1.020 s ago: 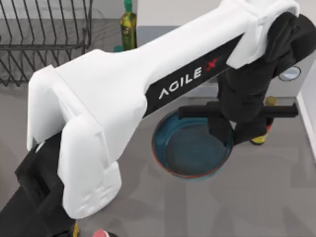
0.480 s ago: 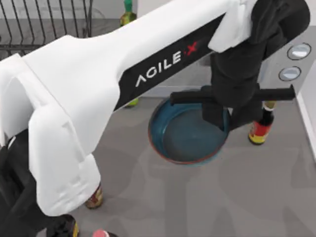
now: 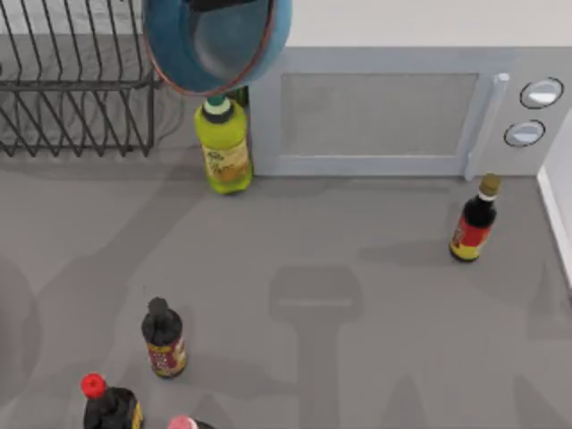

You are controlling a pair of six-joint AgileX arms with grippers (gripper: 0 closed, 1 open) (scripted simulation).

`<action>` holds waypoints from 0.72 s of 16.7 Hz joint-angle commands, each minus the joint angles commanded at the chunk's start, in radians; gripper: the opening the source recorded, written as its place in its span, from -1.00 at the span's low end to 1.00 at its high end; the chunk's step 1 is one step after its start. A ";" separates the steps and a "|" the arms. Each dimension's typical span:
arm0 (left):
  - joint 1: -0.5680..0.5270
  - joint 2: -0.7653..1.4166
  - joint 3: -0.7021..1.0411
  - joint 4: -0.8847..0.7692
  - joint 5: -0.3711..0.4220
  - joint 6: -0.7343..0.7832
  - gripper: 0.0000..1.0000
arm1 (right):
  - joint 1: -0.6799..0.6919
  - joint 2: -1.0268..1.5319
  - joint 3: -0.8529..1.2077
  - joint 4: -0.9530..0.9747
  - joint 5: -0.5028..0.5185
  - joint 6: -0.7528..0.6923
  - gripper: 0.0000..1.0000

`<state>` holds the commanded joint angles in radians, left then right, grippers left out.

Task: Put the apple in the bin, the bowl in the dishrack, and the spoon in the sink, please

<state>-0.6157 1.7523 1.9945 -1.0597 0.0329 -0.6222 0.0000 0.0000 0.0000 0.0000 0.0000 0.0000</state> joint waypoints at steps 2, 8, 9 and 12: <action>0.134 -0.185 -0.137 0.162 0.018 0.097 -1.00 | 0.000 0.000 0.000 0.000 0.000 0.000 1.00; 0.544 -0.673 -0.580 0.602 0.098 0.410 -1.00 | 0.000 0.000 0.000 0.000 0.000 0.000 1.00; 0.602 -0.726 -0.646 0.658 0.113 0.458 -1.00 | 0.000 0.000 0.000 0.000 0.000 0.000 1.00; 0.735 -0.826 -0.807 0.782 0.150 0.575 -1.00 | 0.000 0.000 0.000 0.000 0.000 0.000 1.00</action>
<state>0.1189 0.9261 1.1880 -0.2776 0.1833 -0.0471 0.0000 0.0000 0.0000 0.0000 0.0000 0.0000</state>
